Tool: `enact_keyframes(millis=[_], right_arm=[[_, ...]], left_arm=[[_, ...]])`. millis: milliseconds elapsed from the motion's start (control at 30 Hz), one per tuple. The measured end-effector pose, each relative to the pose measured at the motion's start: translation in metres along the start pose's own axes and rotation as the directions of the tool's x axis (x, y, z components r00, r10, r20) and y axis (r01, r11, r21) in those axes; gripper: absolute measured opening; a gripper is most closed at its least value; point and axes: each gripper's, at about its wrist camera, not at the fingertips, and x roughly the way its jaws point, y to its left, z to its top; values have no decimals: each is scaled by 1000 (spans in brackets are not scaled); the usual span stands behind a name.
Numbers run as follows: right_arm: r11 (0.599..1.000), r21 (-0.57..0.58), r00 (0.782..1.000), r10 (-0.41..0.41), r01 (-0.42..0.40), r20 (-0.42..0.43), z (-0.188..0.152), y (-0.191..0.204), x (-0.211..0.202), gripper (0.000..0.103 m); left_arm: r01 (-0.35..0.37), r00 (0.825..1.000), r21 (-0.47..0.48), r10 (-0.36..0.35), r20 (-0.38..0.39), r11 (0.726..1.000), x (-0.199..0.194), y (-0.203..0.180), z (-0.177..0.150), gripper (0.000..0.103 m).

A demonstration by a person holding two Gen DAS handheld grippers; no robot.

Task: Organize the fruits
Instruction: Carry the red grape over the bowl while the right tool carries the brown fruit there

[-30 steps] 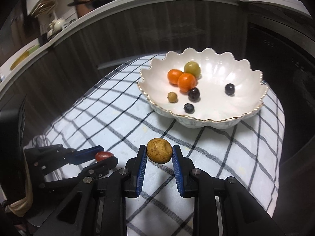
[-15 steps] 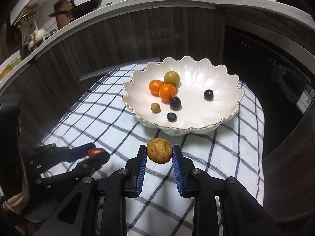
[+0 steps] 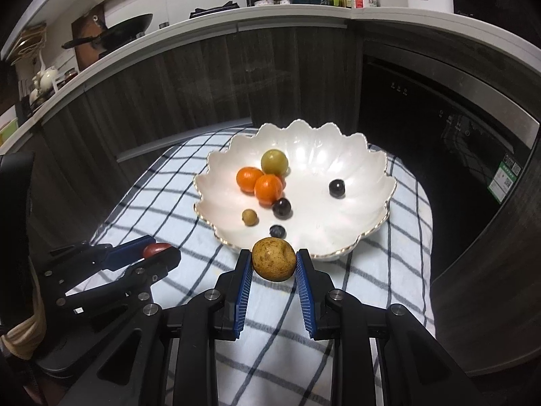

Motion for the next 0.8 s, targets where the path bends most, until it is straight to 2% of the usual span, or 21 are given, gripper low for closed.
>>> enact_keyframes(millis=[433,800], right_arm=[[997,32,998,-67,67,2,22,-7,3,28],[991,61,993,-122,121,-2,37,-13,14,28]], left_arm=[[17,999,34,-17,27,999,5,2,38,27],[21,1000,71,-22,21,997,24,4,65,27]])
